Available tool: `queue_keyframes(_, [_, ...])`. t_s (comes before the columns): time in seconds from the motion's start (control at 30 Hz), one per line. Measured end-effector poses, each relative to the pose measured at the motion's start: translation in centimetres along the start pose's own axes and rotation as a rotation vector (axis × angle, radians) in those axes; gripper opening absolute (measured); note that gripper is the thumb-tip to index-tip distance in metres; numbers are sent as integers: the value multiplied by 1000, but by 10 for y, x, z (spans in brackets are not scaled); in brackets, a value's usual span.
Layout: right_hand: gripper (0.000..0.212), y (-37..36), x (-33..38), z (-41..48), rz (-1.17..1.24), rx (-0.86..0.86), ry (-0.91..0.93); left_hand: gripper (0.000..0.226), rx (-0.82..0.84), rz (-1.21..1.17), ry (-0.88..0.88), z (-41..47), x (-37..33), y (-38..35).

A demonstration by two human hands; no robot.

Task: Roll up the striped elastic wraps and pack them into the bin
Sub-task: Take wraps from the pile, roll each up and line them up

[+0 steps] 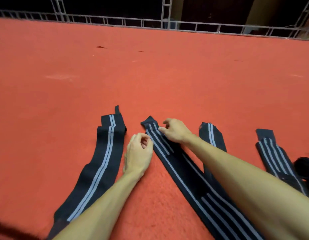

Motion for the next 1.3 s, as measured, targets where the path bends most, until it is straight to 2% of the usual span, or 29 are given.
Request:
queue_keyframes(0.07, [44,-11,-5,20,11,-17,-57,9,4,25,-1,0,0,0])
queue_keyframes(0.13, [31,-15,-9,26,43,-38,-99,8,2,25,5,-1,1,1])
queue_keyframes(0.2, [14,-9,-6,21,121,-83,-45,7,-4,5,12,-3,0,2])
queue_keyframes(0.3, [12,23,-1,-11,290,-194,91,12,40,-17,19,-3,1,1])
queue_keyframes(0.47, [22,98,-11,-94,648,-343,172,62,331,-156,-101,-18,-34,-21])
queue_keyframes(0.57, [17,137,-8,-146,812,-391,249,48,584,-256,-197,-42,-99,-50])
queue_keyframes(0.63, [10,158,-7,-182,880,-430,290,42,690,-274,-249,-60,-141,-65])
queue_keyframes(0.83, [7,201,-25,-283,1044,-586,322,24,839,-391,-278,-112,-224,-81])
queue_keyframes(0.93, [15,212,-33,-321,1091,-639,332,25,926,-493,-247,-137,-254,-84])
queue_keyframes(1.13, [11,226,-39,-360,1096,-648,348,43,1126,-723,-237,-185,-300,-77])
queue_keyframes(1.23, [10,227,-48,-361,1009,-616,297,30,1207,-755,-224,-194,-302,-81])
queue_keyframes(1.3, [11,224,-58,-355,923,-596,239,16,1206,-744,-200,-197,-298,-87])
Point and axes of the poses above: each hand's wrist, its own z-axis towards the middle knuckle, its own y-axis out of the back of the hand, x = y × z, the point moved 9 cm from there along z, towards the middle knuckle, and after that the axes turned 13 degrees about x, right-handed, at the moved point
